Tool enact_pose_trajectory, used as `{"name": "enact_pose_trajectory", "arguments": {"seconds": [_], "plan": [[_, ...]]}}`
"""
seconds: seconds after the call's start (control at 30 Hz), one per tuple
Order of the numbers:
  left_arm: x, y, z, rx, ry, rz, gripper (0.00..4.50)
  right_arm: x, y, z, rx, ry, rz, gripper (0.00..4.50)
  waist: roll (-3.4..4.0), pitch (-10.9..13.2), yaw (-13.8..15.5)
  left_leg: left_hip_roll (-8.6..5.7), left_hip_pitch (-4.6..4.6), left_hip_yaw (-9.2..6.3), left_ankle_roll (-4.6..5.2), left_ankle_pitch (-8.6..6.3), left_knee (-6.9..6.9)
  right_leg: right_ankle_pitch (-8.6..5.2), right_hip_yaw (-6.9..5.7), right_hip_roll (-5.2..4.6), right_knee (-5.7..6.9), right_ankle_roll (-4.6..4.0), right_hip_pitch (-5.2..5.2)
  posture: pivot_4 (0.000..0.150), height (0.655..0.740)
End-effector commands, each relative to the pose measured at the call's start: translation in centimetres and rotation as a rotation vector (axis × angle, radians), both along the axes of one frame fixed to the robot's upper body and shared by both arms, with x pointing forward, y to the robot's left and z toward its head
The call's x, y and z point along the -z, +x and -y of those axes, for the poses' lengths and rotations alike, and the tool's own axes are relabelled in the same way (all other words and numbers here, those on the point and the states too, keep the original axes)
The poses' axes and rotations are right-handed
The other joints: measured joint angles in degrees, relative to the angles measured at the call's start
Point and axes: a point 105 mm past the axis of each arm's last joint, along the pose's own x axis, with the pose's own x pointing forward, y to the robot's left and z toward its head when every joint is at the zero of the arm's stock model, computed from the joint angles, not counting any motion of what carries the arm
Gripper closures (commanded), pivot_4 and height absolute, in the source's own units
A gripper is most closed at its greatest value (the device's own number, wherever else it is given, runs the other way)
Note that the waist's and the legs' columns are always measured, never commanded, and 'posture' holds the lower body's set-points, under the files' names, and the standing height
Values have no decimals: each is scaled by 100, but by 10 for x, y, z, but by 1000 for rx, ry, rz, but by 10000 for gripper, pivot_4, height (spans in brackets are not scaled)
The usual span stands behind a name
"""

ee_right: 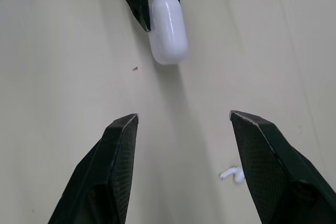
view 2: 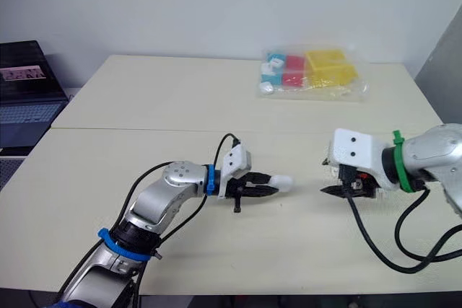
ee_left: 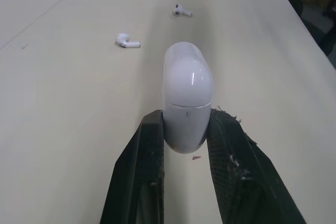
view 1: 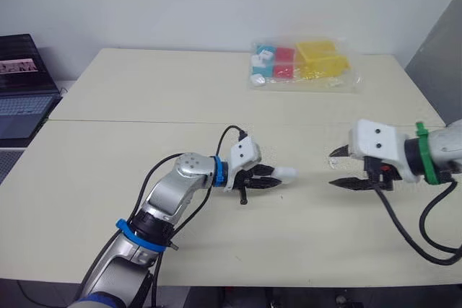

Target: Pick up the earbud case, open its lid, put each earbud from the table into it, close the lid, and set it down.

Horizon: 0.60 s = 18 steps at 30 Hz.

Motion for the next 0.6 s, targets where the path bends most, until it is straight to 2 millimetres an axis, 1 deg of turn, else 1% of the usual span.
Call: {"name": "enact_pose_trajectory", "arguments": {"seconds": [0.03, 0.13, 0.23, 0.33, 0.43, 0.6], "plan": [[-18, 2, -4, -22, -132, 13, 37182, -15, -6, -6, -45, 52, 78, 16170, 0, 0, 4, 1, 0, 0, 0, 0, 1, 0, 0, -1, 0, 0, 1, 1500, 7400], [-16, -2, -11, -20, -138, 35, 37182, -23, -10, -16, -41, 151, 97, 16170, 0, 0, -10, -1, 7, 3, 0, 0, 3, 1, 4, -1, 5, 1, 4, 1500, 7400], [-18, -8, -13, 2, -154, 25, 37182, -23, -6, -24, -38, 181, 153, 16170, 0, 0, -7, 0, 13, 1, 0, 0, 1, 1, 8, 1, 7, 0, 7, 1500, 7400], [-20, -13, -13, 13, -160, 29, 37182, -29, -1, -32, -30, 251, 206, 10038, 0, 0, -4, 1, 11, 1, -1, 1, 3, 1, 6, 0, 7, 1, 8, 1500, 7400], [-24, -14, -11, 19, -181, 44, 37182, -24, 1, -37, -47, 224, 246, 258, 0, 0, -4, 0, 12, 2, -1, 1, 3, 2, 12, -4, 6, 3, 8, 1500, 7400], [-30, -17, -5, 38, -186, 107, 37183, -10, 3, -49, -96, 201, 275, 0, 0, 0, -5, -1, 13, 5, -1, 0, 2, 2, 18, -5, 1, 4, 10, 1500, 7400]]}}
